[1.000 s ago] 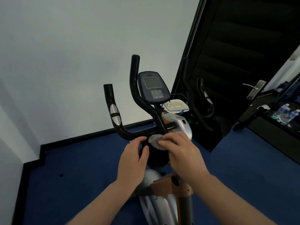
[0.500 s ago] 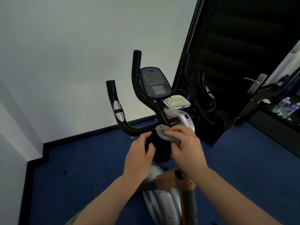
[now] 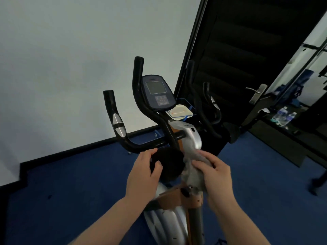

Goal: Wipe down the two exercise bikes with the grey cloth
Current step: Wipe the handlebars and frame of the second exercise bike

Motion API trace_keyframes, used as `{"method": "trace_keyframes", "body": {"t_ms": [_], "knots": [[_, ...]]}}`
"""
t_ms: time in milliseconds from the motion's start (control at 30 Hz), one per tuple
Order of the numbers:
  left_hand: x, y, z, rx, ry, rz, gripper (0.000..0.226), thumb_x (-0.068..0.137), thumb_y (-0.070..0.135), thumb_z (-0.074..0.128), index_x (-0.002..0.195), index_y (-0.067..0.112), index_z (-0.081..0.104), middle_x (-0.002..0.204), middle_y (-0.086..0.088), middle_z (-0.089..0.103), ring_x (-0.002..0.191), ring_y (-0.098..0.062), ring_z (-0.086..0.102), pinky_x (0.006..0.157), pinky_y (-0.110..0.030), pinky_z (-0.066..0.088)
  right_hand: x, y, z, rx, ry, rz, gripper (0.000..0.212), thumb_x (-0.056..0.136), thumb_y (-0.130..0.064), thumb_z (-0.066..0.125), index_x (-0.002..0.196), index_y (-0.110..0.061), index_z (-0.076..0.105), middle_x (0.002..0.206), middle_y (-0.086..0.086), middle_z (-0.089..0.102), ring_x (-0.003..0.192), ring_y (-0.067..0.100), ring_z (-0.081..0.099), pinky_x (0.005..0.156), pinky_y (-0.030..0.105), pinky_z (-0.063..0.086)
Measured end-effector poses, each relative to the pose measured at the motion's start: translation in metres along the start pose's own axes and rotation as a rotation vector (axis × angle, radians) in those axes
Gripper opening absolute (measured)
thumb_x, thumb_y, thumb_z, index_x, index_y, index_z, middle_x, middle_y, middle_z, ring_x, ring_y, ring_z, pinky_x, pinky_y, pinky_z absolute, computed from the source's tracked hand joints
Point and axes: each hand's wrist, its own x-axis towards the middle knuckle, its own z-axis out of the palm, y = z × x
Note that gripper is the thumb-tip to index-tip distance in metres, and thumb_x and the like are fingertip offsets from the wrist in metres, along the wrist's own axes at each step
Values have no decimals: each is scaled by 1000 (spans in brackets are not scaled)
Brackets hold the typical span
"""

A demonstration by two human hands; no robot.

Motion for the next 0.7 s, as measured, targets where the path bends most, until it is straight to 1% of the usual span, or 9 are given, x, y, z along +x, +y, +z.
{"method": "trace_keyframes", "body": {"t_ms": [33, 100, 167, 200, 300, 367, 467, 600, 700], "knots": [[2, 2, 0, 10, 20, 0, 32, 90, 25, 51, 122, 33, 50, 104, 21, 50, 94, 5, 50, 69, -16, 43, 10, -2, -3, 12, 44, -5, 30, 77, -9, 70, 91, -35, 74, 91, -4, 74, 85, 13, 70, 74, 34, 59], [9, 6, 1, 32, 47, -12, 28, 86, 20, 56, 111, 33, 54, 100, 21, 49, 91, 5, 50, 65, -13, 40, 31, -1, -2, -13, 55, -1, 21, 81, -20, 69, 94, -35, 74, 97, -5, 72, 90, 13, 69, 79, 38, 59], [20, 10, 1, 26, 59, -21, 24, 83, 14, 59, 99, 32, 57, 99, 18, 52, 89, 1, 53, 69, -16, 43, 51, 4, 7, -49, 5, -3, 14, 85, -34, 64, 94, -36, 73, 102, -10, 70, 97, 9, 64, 85, 36, 55], [26, 13, -1, 26, 62, -19, 22, 83, 12, 60, 95, 30, 60, 98, 17, 55, 89, -1, 54, 72, -19, 45, 58, 7, 12, -78, -25, -23, 14, 87, -35, 61, 93, -36, 73, 103, -12, 68, 98, 5, 62, 85, 33, 53], [43, 18, -3, 60, 114, -26, 21, 81, 11, 64, 91, 29, 64, 94, 16, 59, 89, -1, 56, 74, -20, 46, 73, 20, 19, -225, -130, -192, 15, 88, -23, 63, 93, -33, 73, 102, -15, 65, 95, -8, 57, 81, 15, 45], [50, 22, -3, 130, 156, -24, 19, 79, 17, 67, 89, 33, 62, 92, 19, 59, 88, 1, 54, 71, -15, 43, 76, 33, 17, -289, -189, -320, 17, 85, -17, 68, 97, -28, 73, 105, -12, 64, 100, -8, 56, 84, 8, 43], [55, 23, 3, 284, 185, -1, 16, 77, 26, 69, 88, 35, 62, 90, 22, 57, 88, 1, 51, 71, -12, 38, 78, 50, 12, -320, -241, -468, 24, 78, -13, 75, 98, -25, 73, 104, -13, 63, 101, -2, 58, 85, 9, 44], [58, 21, 7, 397, 195, 9, 13, 78, 30, 69, 90, 31, 65, 93, 21, 58, 91, -3, 50, 81, -23, 42, 89, 54, 16, -349, -265, -609, 21, 74, -9, 79, 88, -24, 75, 95, -12, 63, 93, 2, 61, 80, 9, 45], [57, 22, 6, 473, 180, 0, 13, 80, 35, 65, 93, 31, 65, 96, 21, 58, 94, -2, 48, 84, -23, 37, 108, 43, 30, -412, -277, -787, 16, 74, -8, 79, 88, -15, 75, 92, -4, 65, 90, 7, 60, 82, 15, 47]]}}
